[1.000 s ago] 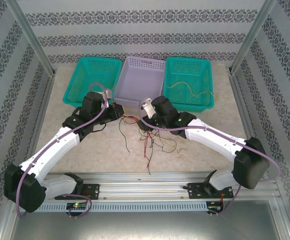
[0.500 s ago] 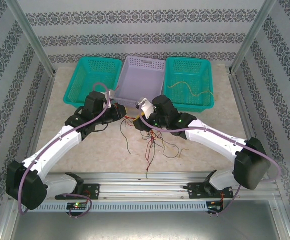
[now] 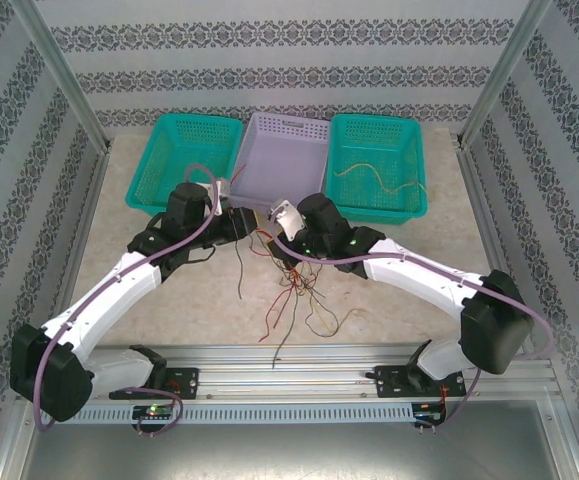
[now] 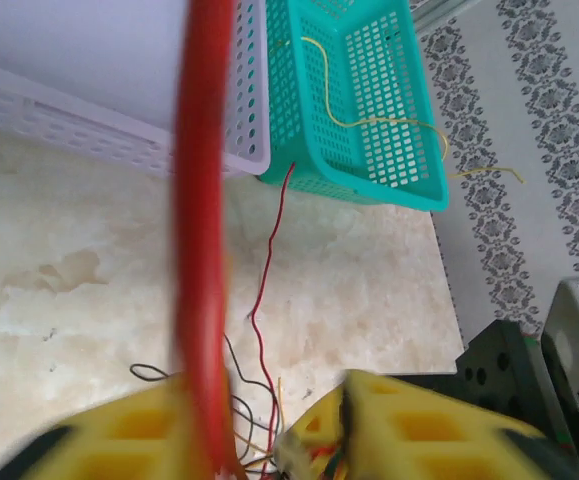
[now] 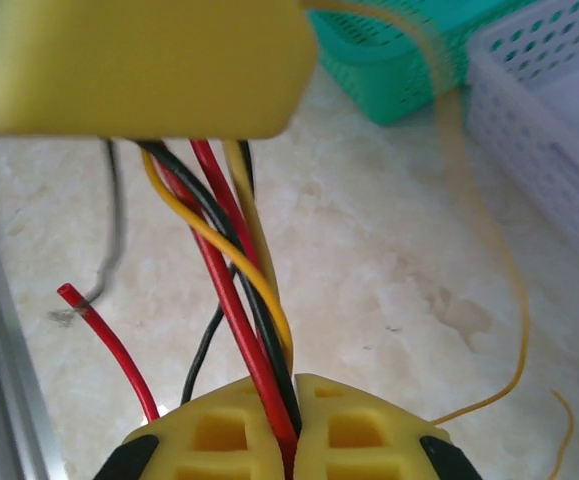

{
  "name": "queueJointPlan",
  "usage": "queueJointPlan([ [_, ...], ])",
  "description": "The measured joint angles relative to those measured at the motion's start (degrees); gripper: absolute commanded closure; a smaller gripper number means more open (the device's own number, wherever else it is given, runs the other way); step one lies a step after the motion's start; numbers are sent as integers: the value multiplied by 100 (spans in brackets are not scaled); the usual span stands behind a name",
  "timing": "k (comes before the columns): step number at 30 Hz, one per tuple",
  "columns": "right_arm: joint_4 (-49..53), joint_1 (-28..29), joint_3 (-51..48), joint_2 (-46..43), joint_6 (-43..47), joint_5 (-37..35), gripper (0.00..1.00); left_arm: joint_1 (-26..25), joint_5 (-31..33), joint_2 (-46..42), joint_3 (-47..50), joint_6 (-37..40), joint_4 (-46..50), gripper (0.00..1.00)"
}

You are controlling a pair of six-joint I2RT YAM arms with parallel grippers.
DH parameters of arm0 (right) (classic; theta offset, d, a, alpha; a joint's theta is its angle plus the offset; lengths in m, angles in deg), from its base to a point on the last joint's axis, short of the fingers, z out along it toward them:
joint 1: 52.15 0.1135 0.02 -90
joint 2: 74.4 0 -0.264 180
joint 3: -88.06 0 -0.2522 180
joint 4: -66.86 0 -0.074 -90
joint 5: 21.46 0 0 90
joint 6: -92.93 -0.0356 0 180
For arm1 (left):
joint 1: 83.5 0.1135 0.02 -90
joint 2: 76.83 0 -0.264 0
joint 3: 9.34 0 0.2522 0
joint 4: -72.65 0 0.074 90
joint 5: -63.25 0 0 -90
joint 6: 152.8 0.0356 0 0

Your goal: Untangle the cables

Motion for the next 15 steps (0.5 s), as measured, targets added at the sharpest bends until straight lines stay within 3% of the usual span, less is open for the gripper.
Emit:
queueJointPlan([
  [2,-17,-90,-109,-254,-31,-68,100,0,37,-122,-26,94,68,22],
  [5,-114,-407,-330,-675,-197,-42,100,0,133,-382,-28,175,151,11],
  [8,-376,-782,-553,-942,-483,68,100,0,83,-715,111,162,-13,10],
  [15,-1012,-1272,-876,-1172,-1392,498,100,-28,-732,-925,1432,-313,-1585,9],
])
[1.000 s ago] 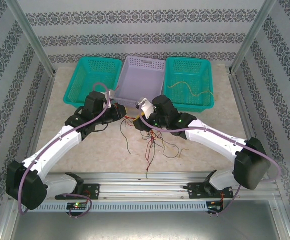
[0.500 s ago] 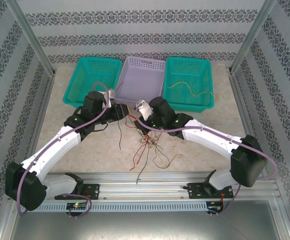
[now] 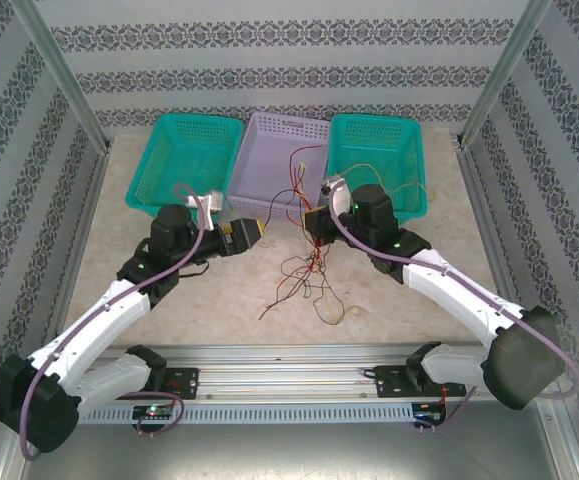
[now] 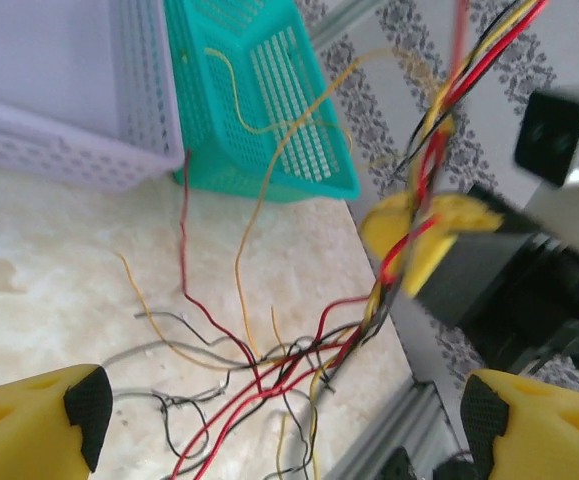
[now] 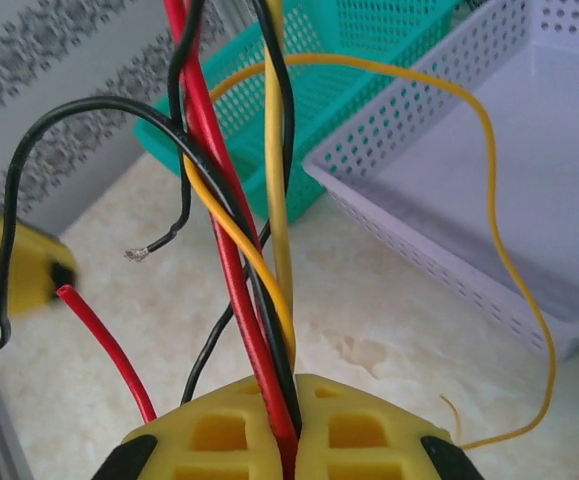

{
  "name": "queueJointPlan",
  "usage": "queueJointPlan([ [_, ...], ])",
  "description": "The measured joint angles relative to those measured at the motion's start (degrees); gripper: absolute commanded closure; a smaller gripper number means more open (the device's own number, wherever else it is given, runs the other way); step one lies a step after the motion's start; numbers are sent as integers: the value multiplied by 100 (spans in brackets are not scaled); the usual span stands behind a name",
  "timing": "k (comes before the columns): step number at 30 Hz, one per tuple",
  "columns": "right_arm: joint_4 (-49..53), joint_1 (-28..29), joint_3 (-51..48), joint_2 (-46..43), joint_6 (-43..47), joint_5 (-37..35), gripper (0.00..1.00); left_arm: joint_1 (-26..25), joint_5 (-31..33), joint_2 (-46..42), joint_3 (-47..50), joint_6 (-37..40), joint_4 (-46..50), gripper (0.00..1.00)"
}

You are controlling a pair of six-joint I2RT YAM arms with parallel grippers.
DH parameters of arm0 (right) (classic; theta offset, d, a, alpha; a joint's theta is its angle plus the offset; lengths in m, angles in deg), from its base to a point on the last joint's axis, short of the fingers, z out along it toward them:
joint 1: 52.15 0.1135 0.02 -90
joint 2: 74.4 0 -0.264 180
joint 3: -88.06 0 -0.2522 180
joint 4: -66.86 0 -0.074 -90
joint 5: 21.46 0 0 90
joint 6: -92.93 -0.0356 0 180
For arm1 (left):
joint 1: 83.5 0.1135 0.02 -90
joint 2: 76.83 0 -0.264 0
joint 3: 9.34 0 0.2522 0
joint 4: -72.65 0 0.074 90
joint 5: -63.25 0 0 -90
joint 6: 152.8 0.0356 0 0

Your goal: Untangle the cables

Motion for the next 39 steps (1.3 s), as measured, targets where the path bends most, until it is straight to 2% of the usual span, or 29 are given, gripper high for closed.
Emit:
queueJointPlan([
  [9,-251,-11,304,-133,-905,577,100,-468,-531,356,531,-254,-1143,9],
  [19,-516,7,555,-195,-1626,1082,100,-1023,-634,1104,527,-63,-1523,17],
  [20,-533,7,555,-195,-1670,1115,100,-1062,-636,1172,525,-59,-1578,19],
  [22,-592,7,555,-195,-1770,1152,100,-1137,-640,1287,507,-22,-1655,31],
  [26,-632,17,555,-195,-1834,1178,100,-1217,-640,1405,428,63,-1720,61],
  [33,-389,15,560,-275,-1661,933,100,-1239,-664,1386,382,240,-1718,98],
  [36,-221,13,568,-361,-1547,748,100,-1239,-734,1303,382,326,-1690,100],
  [39,-122,11,605,-382,-1443,590,87,-1246,-813,1224,391,328,-1687,100],
])
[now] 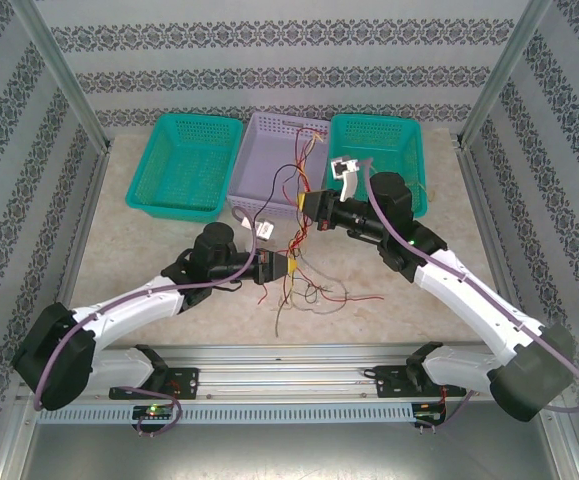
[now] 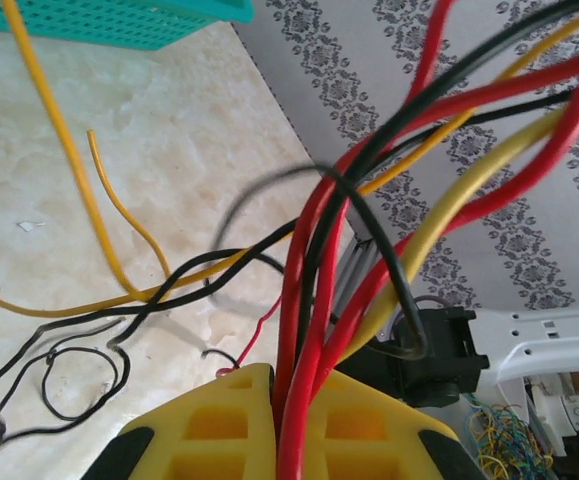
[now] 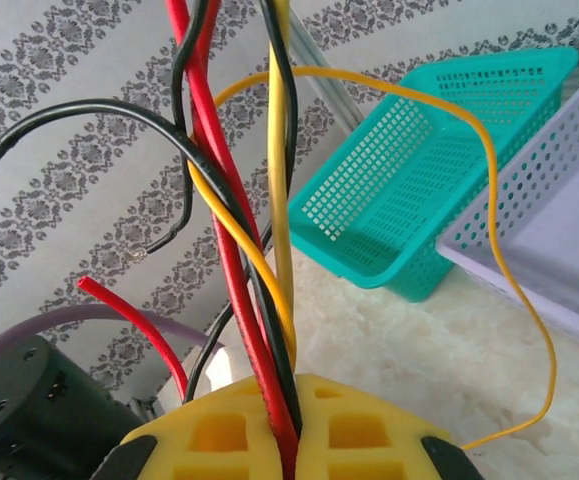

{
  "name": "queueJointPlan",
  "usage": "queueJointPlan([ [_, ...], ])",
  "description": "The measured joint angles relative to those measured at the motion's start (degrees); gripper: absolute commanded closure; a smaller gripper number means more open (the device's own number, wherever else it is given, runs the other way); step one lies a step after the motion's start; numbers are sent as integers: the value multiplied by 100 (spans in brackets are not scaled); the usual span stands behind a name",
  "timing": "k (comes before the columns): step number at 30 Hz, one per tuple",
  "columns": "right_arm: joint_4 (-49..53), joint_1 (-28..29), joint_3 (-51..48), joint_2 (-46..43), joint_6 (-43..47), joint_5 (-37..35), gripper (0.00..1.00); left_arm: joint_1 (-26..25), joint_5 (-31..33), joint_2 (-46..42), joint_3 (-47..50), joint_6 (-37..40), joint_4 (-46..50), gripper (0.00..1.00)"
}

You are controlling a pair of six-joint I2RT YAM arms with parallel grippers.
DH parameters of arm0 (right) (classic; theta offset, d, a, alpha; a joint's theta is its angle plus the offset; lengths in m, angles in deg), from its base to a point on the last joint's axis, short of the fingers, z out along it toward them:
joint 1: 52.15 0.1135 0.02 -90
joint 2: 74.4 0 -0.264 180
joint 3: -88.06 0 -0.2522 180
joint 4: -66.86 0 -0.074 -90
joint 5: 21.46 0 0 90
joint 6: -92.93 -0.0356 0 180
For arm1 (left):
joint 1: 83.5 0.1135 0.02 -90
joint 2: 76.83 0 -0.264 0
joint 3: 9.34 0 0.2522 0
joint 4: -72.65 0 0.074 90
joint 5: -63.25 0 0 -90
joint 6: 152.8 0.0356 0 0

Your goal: Untangle the cables

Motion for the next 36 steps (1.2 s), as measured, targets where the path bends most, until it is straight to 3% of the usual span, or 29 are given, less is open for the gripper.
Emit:
queueJointPlan([
  [2,125,0,13,-2,81,-142,73,-2,-35,-46,22,0,0,100],
  [4,297,-17,20,-2,151,-339,69,-2,-61,-87,24,2,4,100],
  [6,474,-133,22,-7,151,-511,57,-2,-81,-162,33,17,50,100],
  [12,800,-647,-146,-188,105,-684,45,0,17,-481,35,87,166,100],
  [19,435,-675,-645,-546,-24,129,44,0,118,-551,35,76,166,100],
  [23,127,-356,-848,-546,-127,527,50,0,146,-514,35,37,144,100],
  [29,-122,212,-881,-369,-44,721,52,0,170,-354,35,-7,127,100],
  [32,-170,332,-905,-291,24,708,62,0,184,-352,35,-24,127,100],
  [36,-109,372,-914,-245,186,579,63,0,208,-358,35,-26,129,100],
])
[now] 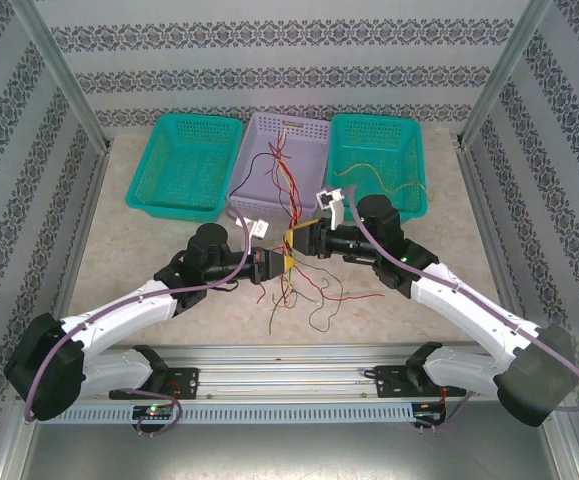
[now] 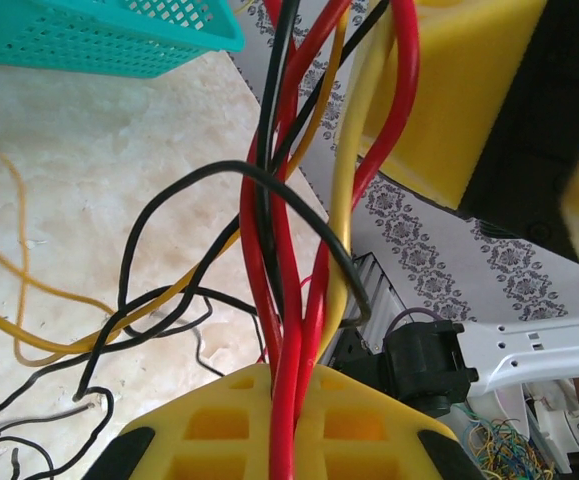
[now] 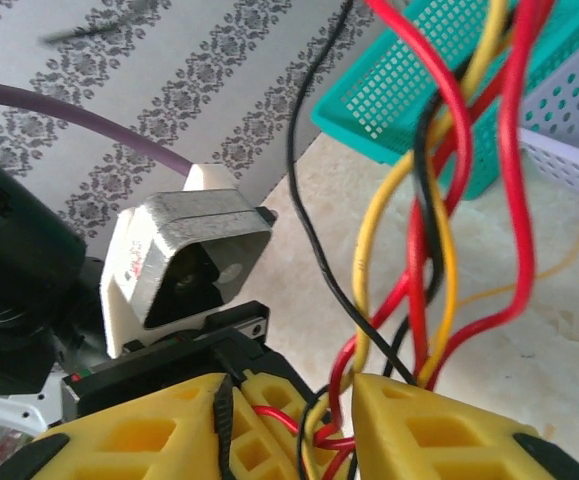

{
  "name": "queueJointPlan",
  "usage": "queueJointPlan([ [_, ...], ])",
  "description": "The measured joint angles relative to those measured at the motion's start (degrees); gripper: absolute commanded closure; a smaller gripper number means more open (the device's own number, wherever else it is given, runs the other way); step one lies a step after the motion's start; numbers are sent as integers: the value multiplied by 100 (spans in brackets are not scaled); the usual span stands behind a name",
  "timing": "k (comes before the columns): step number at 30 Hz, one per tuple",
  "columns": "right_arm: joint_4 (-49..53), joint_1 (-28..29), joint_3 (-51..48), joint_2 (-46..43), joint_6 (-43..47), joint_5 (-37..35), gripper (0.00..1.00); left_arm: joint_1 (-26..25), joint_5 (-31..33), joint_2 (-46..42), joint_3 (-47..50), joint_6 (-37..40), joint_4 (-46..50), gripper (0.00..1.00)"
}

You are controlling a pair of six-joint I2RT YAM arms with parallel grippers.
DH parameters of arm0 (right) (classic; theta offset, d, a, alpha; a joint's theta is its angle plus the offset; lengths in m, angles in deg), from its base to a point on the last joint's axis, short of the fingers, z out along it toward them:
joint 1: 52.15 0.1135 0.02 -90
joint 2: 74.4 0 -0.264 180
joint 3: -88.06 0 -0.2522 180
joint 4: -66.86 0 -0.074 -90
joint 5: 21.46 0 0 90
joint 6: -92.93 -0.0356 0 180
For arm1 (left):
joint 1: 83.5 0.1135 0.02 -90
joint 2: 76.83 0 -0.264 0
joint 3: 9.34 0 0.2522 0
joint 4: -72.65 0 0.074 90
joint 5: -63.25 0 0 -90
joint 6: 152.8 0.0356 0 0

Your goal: Untangle the cables

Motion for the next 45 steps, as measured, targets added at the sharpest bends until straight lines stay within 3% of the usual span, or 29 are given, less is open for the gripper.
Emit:
queueJointPlan([
  [6,361,-2,-129,-271,334,-492,53,0,76,-136,0,2,35,100],
  [21,-11,160,-291,59,367,-706,58,0,81,-146,0,-157,-22,100],
  [26,-192,160,-289,162,341,-758,71,4,85,-133,0,-236,-76,100],
  [36,-579,160,-293,326,221,-1032,62,4,15,-116,63,-282,-184,100],
  [45,-776,234,-319,415,197,-1082,99,4,22,-120,127,-278,-210,100],
])
